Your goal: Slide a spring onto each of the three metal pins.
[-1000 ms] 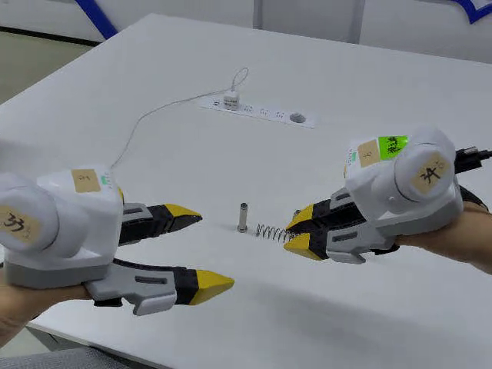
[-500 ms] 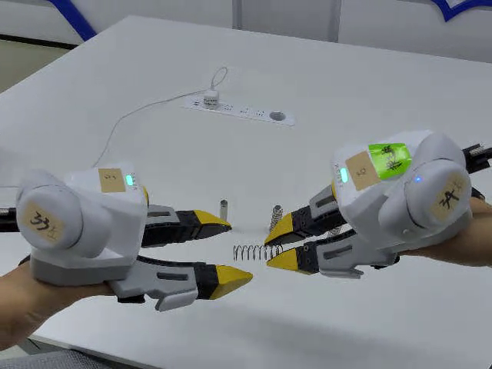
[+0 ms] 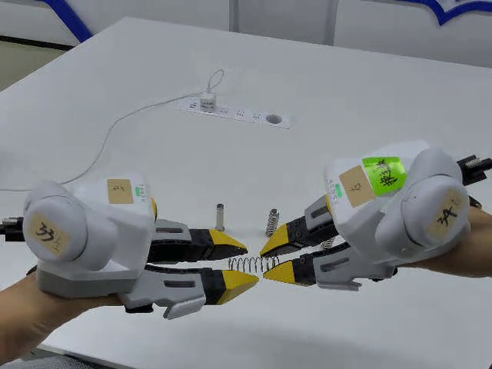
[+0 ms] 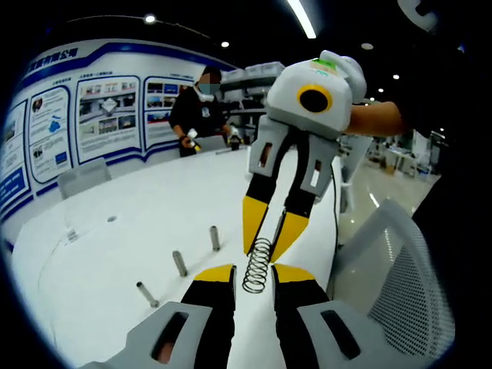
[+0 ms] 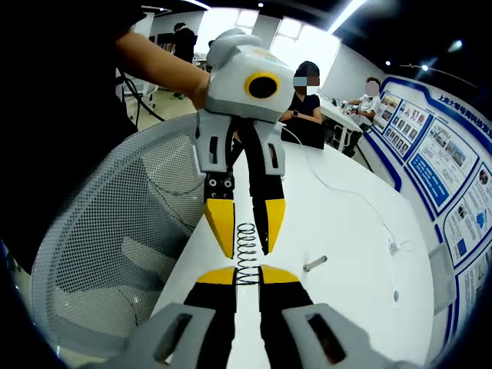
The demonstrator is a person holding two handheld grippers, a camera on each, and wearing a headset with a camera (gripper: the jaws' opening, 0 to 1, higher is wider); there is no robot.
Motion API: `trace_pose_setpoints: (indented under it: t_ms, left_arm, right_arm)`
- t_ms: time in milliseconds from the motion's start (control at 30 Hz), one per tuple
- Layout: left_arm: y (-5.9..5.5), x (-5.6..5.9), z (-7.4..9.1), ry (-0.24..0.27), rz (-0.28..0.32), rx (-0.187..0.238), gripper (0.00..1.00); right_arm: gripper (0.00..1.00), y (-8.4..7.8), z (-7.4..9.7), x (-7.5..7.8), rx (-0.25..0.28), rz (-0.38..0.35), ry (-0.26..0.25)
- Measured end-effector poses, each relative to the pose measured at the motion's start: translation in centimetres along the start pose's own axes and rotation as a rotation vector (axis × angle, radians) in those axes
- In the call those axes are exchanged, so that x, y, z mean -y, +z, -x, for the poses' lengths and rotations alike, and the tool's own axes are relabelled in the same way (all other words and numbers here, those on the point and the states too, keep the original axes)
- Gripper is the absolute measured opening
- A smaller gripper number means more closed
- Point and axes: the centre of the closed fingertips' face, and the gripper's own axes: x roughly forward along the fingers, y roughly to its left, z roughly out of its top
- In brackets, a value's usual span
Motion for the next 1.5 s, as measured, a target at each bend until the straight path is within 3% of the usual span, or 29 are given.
trace_pose_setpoints:
  t_ms: [200, 467, 667, 800, 967, 1267, 1500]
  left_arm:
    - [0.3, -0.3, 0.2, -0.003, -0.021, -0.007, 0.14]
    - [1.0, -0.1, 0.3, -0.008, -0.129, 0.000, 0.11]
    - [1.4, -0.5, 0.3, -0.002, -0.148, 0.011, 0.10]
    - [1.4, -0.4, 0.2, -0.012, -0.168, 0.000, 0.10]
    - [1.6, -0.3, 0.3, -0.025, -0.173, -0.002, 0.10]
    - [1.5, -0.3, 0.2, -0.034, -0.197, -0.012, 0.10]
    - [1.4, -0.6, 0.3, -0.034, -0.172, -0.016, 0.10]
  right_arm:
    - [0.11, 0.4, 0.4, 0.7, 0.014, -0.006, -0.015]
    - [0.11, 0.8, 0.8, 0.8, 0.022, 0.001, -0.032]
    - [0.12, 0.9, 1.1, 1.4, 0.039, 0.016, -0.057]
    - [0.20, 1.1, 1.2, 1.9, 0.067, -0.017, -0.070]
    - [0.19, 0.1, 1.0, 2.0, 0.057, -0.063, -0.064]
    - [0.11, 0.3, 1.2, 1.5, 0.102, -0.139, -0.013]
    - [0.11, 1.8, 2.2, 1.7, 0.193, -0.207, 0.009]
